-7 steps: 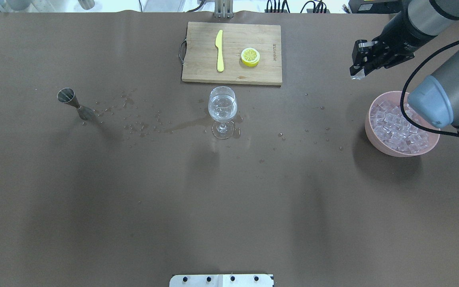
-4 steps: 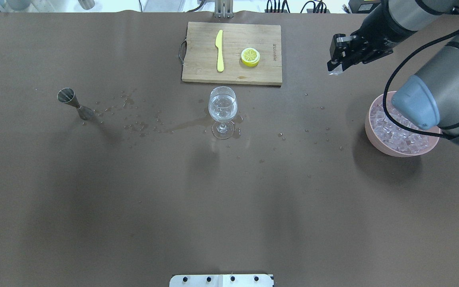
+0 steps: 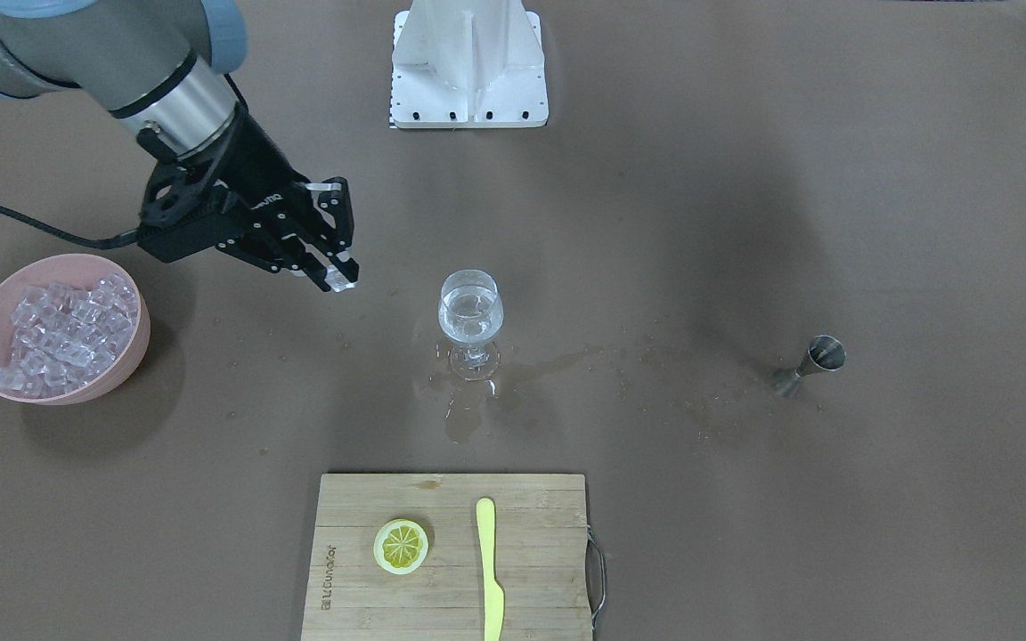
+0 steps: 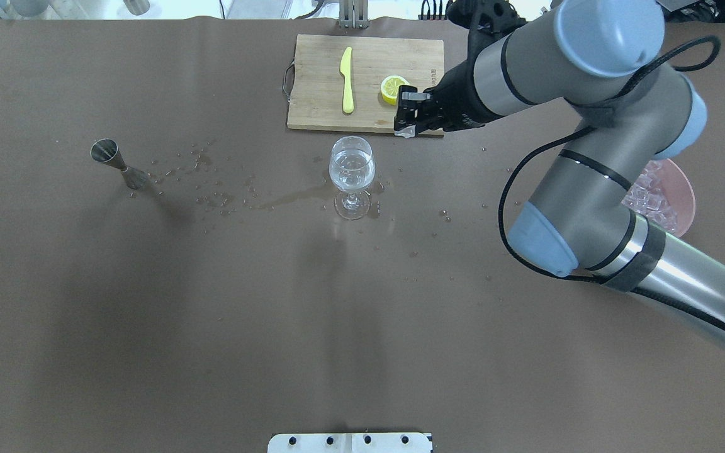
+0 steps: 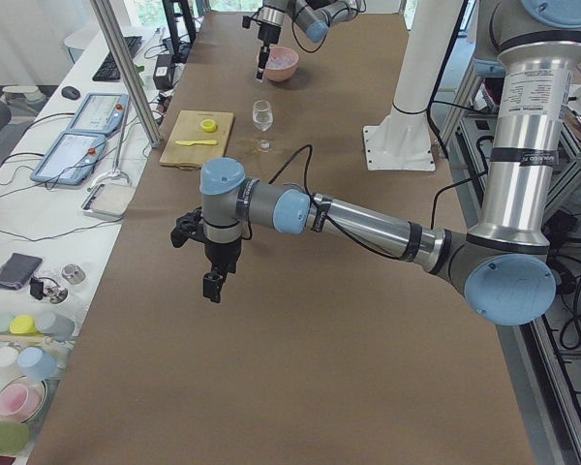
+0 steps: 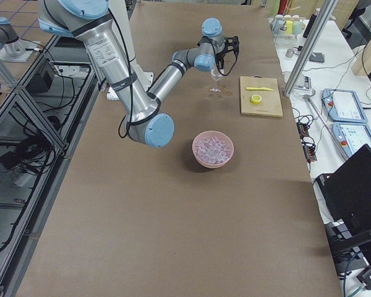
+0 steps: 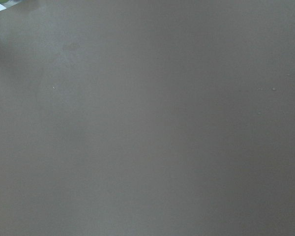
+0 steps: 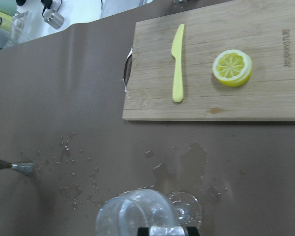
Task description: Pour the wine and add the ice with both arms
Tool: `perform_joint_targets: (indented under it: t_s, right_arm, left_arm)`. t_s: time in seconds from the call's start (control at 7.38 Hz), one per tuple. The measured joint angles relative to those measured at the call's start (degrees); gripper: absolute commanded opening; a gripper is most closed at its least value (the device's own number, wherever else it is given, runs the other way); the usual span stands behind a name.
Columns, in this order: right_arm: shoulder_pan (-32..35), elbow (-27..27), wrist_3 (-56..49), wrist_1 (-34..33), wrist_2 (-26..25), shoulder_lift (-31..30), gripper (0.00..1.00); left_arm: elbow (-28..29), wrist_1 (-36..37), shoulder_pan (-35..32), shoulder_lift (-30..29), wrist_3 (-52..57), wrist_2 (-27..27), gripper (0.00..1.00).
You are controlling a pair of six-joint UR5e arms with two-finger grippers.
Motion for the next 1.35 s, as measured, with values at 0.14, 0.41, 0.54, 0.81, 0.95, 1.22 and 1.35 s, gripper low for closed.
perform_joint_targets:
  t_s: [0.14,0.41,0.54,0.81,0.95,1.22,1.35]
  right_arm:
    - [-2.0,-1.7,1.7,1.8,-2.4,1.8,0.00]
    - [-3.7,-4.7,2.5,2.9,-4.5,4.9,0.00]
    - [-3.9,-5.5,2.6,3.0,-4.8,5.5,0.00]
    - [-3.9,-6.3,2.7,3.0,-4.7,5.7,0.40]
    - [-3.9,-6.2,2.7,3.0,-4.6,5.5,0.99]
    - [-3.9,-6.1,2.7,2.9,-4.3,5.4,1.00]
    - [-3.6,-6.0,2.6,2.9,-4.2,5.4,1.00]
  left_arm:
    - [0.4,-0.1,-0.4,0.5,0.4,-0.2,0.98]
    - [1.2,0.0,-0.7,0.8,0.7,-2.5,0.98]
    - [1.5,0.0,-0.7,0.8,0.7,-3.6,0.98]
    - [1.6,0.1,-0.8,0.6,0.6,-4.1,0.98]
    - [1.7,0.1,-0.8,0.5,0.6,-4.2,0.98]
    - [1.7,0.1,-0.8,0.3,0.6,-4.2,0.98]
    - [1.7,0.1,-0.8,0.2,0.6,-4.1,0.98]
